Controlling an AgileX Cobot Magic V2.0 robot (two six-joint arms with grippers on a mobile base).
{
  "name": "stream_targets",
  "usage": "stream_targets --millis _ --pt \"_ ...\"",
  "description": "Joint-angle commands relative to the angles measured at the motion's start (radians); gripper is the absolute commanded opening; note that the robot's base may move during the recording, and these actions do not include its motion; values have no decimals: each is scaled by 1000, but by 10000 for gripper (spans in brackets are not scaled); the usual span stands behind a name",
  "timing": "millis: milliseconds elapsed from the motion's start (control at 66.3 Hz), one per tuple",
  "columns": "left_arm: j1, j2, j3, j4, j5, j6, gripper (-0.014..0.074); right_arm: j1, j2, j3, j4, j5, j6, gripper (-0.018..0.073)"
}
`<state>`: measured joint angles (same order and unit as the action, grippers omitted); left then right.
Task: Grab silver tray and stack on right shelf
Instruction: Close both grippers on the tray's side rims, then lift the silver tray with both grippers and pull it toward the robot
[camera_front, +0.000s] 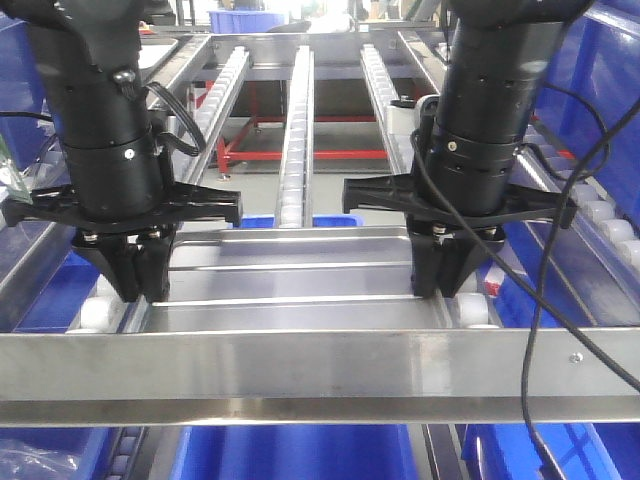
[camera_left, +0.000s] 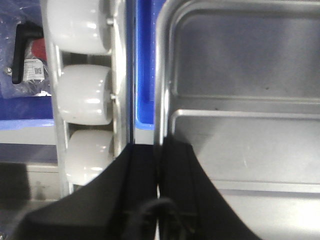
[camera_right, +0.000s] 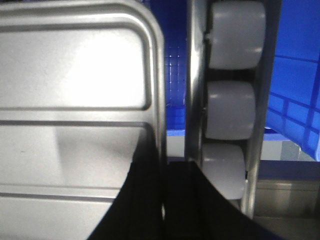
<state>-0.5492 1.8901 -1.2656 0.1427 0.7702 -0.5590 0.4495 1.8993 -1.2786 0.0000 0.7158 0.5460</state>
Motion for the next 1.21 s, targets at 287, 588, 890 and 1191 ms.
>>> stream_targets --millis 287,588,890,1191 --pt "5 -122 -17 -30 -12 -2 -99 -1 -57 -131 0 64 -3 51" --pt "27 -215 -17 -37 57 -2 -99 2 -133 -131 0 135 -3 51" --pt "-14 -302 5 -110 159 -2 -98 63 -267 -50 9 172 46 51" --pt "-115 -422 154 -135 138 -86 -99 129 -435 159 8 151 145 51"
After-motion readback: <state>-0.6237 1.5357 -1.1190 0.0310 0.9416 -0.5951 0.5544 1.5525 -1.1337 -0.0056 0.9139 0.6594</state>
